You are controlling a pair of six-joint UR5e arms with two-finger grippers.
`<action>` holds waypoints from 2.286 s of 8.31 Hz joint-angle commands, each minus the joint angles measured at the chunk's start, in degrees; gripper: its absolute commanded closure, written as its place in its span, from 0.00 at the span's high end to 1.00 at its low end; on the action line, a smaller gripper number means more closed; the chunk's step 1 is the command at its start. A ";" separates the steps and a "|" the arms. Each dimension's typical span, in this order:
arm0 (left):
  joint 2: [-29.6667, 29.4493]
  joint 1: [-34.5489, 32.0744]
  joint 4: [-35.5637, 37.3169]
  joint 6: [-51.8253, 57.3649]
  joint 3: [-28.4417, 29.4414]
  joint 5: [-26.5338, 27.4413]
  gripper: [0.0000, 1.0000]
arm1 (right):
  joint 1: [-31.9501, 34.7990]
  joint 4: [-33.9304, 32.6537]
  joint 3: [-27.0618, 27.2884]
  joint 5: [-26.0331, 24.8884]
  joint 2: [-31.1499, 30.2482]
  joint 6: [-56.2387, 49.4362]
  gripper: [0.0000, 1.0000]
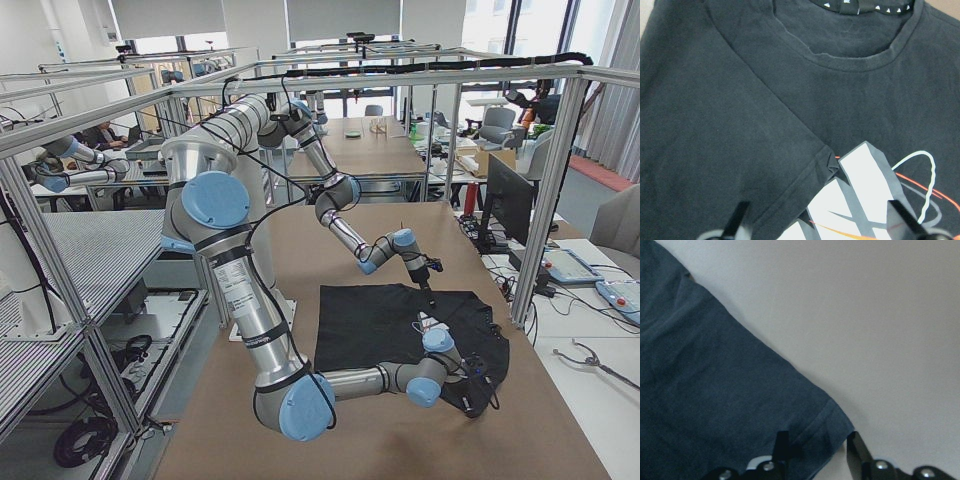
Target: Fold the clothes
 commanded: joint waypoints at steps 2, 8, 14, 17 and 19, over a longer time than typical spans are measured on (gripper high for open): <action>0.02 0.00 0.00 0.08 0.00 0.00 0.94 | 0.00 0.14 0.17 0.17 -0.07 -0.27 0.08; 0.54 -1.40 0.09 3.84 -1.75 -0.70 0.94 | 0.00 -2.30 5.71 0.17 3.16 2.42 0.00; 2.74 -2.90 -0.79 5.96 -1.93 -0.79 0.94 | -11.05 -17.61 2.83 -11.74 21.63 18.80 0.00; 2.83 -3.95 -0.79 6.93 -1.93 -1.31 0.94 | -13.35 -17.17 -0.44 -13.71 23.05 18.72 0.75; 2.83 -4.65 -0.88 6.93 -3.15 -2.28 0.94 | -13.45 -17.26 0.52 -15.29 22.87 17.93 0.94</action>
